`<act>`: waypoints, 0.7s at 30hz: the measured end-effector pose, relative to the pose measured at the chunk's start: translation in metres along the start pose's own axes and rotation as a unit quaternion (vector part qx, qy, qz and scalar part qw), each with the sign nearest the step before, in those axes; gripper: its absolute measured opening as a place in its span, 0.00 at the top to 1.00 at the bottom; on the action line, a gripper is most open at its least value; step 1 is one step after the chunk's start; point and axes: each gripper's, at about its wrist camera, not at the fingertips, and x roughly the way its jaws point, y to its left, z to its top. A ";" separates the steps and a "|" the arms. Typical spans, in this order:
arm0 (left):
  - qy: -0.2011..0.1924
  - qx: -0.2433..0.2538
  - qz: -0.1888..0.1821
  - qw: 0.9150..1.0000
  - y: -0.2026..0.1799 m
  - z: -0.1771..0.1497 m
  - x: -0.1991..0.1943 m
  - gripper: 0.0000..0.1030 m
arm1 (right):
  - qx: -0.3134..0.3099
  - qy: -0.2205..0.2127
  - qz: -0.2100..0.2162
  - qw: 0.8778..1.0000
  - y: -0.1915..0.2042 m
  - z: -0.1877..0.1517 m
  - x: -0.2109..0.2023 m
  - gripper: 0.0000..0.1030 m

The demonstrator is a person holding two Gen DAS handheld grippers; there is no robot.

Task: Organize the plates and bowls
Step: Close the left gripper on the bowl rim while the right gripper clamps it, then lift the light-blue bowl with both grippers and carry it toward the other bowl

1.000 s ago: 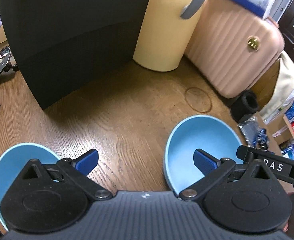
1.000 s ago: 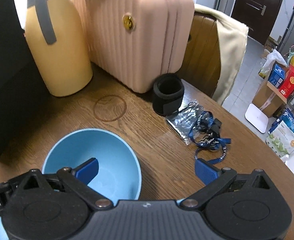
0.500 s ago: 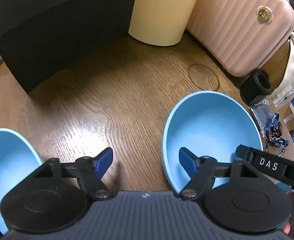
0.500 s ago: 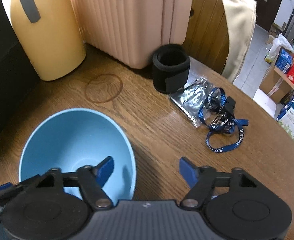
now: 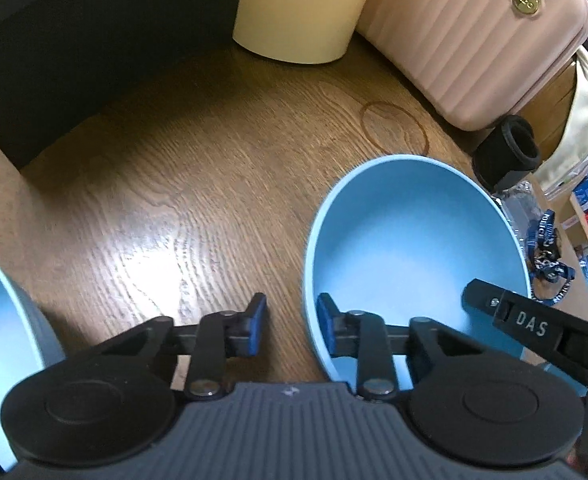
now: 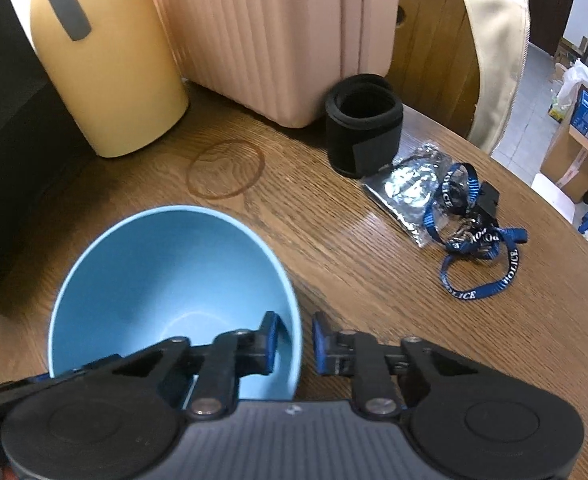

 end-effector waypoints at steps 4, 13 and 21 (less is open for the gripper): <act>-0.002 0.001 -0.005 1.000 -0.002 -0.001 0.000 0.82 | -0.001 -0.007 0.002 1.000 0.001 -0.001 -0.001 0.89; -0.001 0.008 -0.011 1.000 -0.007 -0.003 0.003 0.84 | -0.013 -0.009 0.012 1.000 0.004 -0.005 -0.004 0.92; -0.008 0.010 -0.013 1.000 -0.005 -0.002 -0.002 0.84 | -0.013 -0.013 0.014 1.000 0.004 -0.006 -0.005 0.93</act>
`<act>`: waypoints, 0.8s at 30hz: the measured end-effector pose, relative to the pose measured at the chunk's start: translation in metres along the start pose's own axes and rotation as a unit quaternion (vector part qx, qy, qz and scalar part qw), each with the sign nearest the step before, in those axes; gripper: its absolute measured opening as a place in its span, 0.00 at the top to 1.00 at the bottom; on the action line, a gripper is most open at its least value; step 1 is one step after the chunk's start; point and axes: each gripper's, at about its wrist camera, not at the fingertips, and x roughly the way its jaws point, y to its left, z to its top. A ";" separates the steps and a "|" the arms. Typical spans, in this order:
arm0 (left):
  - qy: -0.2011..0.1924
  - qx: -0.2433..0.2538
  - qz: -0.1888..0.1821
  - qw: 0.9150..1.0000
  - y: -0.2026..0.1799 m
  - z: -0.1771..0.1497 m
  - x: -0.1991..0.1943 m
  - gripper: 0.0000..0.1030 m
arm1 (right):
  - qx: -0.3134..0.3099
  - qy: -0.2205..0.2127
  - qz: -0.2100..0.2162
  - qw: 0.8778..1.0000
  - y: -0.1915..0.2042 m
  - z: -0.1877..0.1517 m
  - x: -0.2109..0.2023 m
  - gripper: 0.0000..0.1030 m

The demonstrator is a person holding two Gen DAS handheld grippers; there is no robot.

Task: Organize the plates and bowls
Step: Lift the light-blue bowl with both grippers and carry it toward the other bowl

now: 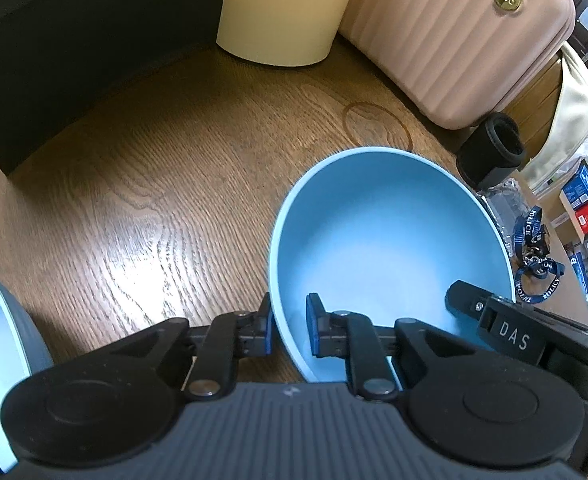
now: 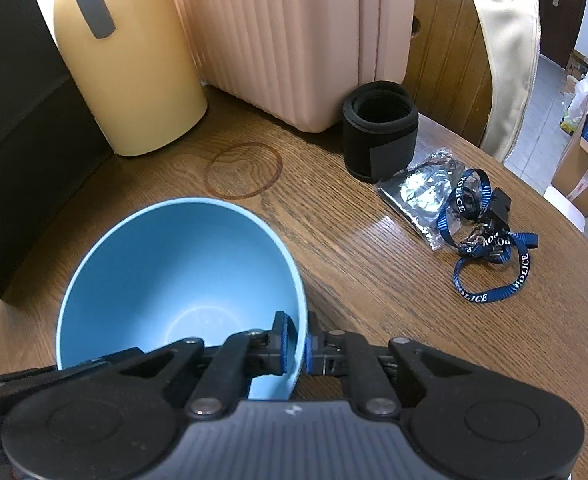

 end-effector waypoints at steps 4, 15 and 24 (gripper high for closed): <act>-0.003 0.001 -0.004 1.000 -0.001 0.000 -0.006 0.84 | 0.001 -0.002 -0.005 1.000 0.001 -0.001 -0.003 0.93; -0.013 0.002 -0.009 1.000 0.001 -0.001 -0.023 0.84 | 0.001 -0.014 -0.005 1.000 0.006 -0.001 -0.019 0.93; -0.025 0.005 -0.015 1.000 0.004 -0.003 -0.050 0.84 | -0.001 -0.026 -0.006 1.000 0.015 -0.005 -0.044 0.93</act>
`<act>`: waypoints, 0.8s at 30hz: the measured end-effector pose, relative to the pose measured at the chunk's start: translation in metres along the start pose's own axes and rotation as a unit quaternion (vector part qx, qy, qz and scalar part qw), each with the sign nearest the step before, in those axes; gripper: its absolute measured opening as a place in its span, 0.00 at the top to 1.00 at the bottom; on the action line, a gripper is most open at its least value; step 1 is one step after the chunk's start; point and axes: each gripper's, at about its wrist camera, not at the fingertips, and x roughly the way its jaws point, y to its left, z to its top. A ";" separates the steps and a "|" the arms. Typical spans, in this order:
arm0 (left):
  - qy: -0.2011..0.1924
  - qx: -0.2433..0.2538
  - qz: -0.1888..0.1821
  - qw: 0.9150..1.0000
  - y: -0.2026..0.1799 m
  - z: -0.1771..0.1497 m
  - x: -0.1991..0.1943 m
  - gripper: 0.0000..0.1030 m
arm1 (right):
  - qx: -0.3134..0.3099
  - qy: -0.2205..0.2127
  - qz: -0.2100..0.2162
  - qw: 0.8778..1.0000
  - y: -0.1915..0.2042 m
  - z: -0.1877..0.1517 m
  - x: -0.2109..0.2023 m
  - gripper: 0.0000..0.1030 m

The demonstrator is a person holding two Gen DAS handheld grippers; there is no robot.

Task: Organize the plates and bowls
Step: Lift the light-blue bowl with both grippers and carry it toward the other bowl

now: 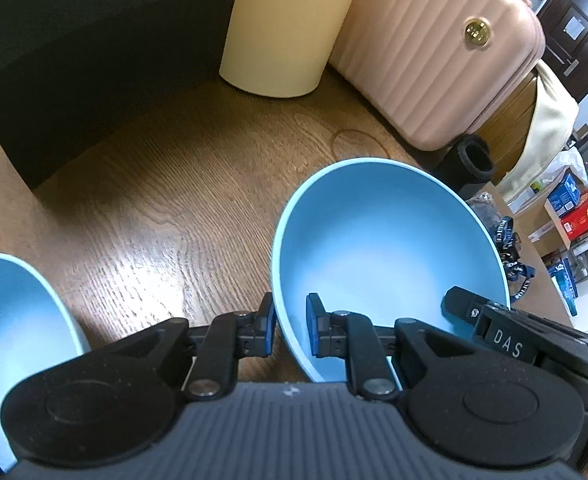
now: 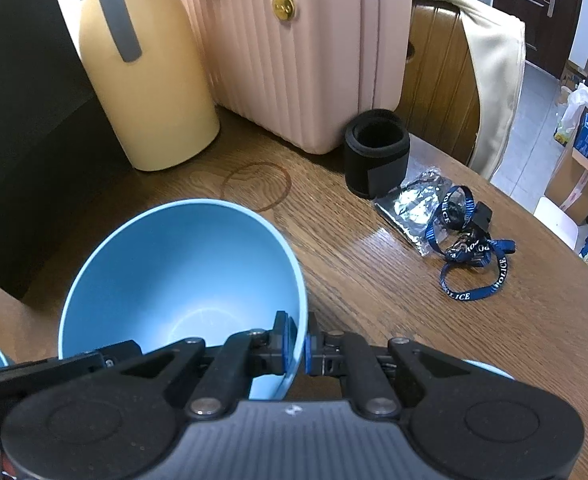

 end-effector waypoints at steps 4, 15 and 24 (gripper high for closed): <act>-0.006 0.003 -0.001 1.000 0.000 0.000 -0.015 0.84 | 0.002 -0.007 0.001 1.000 0.004 -0.002 -0.015 0.93; -0.015 0.016 -0.010 1.000 0.004 -0.005 -0.056 0.84 | 0.005 -0.025 -0.001 1.000 0.019 -0.011 -0.058 0.93; -0.017 0.035 -0.014 0.999 0.015 -0.009 -0.087 0.84 | 0.012 -0.031 0.002 0.999 0.032 -0.021 -0.083 0.93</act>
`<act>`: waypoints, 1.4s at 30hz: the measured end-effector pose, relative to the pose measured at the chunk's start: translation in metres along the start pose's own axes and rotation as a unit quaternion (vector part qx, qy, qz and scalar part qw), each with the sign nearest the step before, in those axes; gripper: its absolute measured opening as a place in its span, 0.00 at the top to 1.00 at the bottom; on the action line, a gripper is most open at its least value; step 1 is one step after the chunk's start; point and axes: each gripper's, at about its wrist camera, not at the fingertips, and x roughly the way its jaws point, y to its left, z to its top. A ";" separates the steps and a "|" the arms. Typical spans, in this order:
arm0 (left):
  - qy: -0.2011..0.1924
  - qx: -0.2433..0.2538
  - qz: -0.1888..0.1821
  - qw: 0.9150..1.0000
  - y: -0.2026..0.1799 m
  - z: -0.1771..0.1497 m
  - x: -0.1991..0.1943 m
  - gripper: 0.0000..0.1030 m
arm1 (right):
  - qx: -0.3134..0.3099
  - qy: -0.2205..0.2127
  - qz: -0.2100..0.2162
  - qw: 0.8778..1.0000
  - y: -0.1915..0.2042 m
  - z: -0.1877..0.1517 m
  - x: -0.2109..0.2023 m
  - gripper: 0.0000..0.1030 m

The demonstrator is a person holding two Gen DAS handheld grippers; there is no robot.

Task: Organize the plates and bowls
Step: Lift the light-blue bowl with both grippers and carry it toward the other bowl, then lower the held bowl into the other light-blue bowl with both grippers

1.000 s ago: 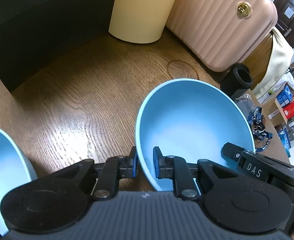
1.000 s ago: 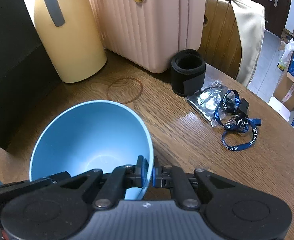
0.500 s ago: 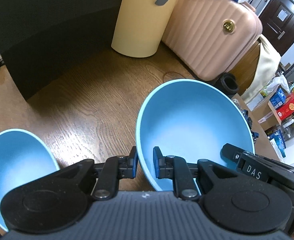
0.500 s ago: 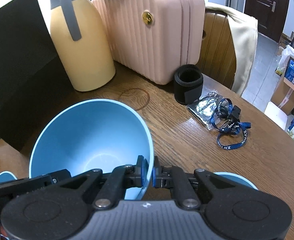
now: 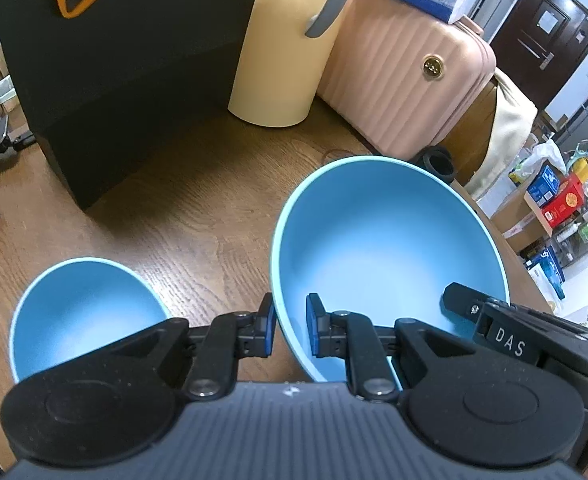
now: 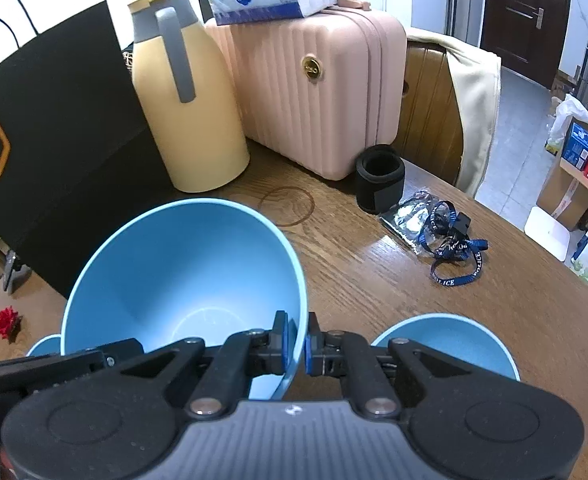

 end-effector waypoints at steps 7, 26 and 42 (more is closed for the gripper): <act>0.000 0.014 -0.001 1.000 0.012 -0.001 -0.019 0.84 | 0.007 -0.008 0.002 1.000 0.016 -0.005 -0.018 0.93; 0.014 0.067 -0.004 0.998 0.065 -0.012 -0.057 0.84 | 0.021 -0.011 -0.009 1.000 0.078 -0.034 -0.049 0.93; 0.019 0.073 -0.006 0.997 0.123 -0.009 -0.062 0.84 | 0.029 -0.003 -0.007 1.000 0.131 -0.056 -0.039 0.92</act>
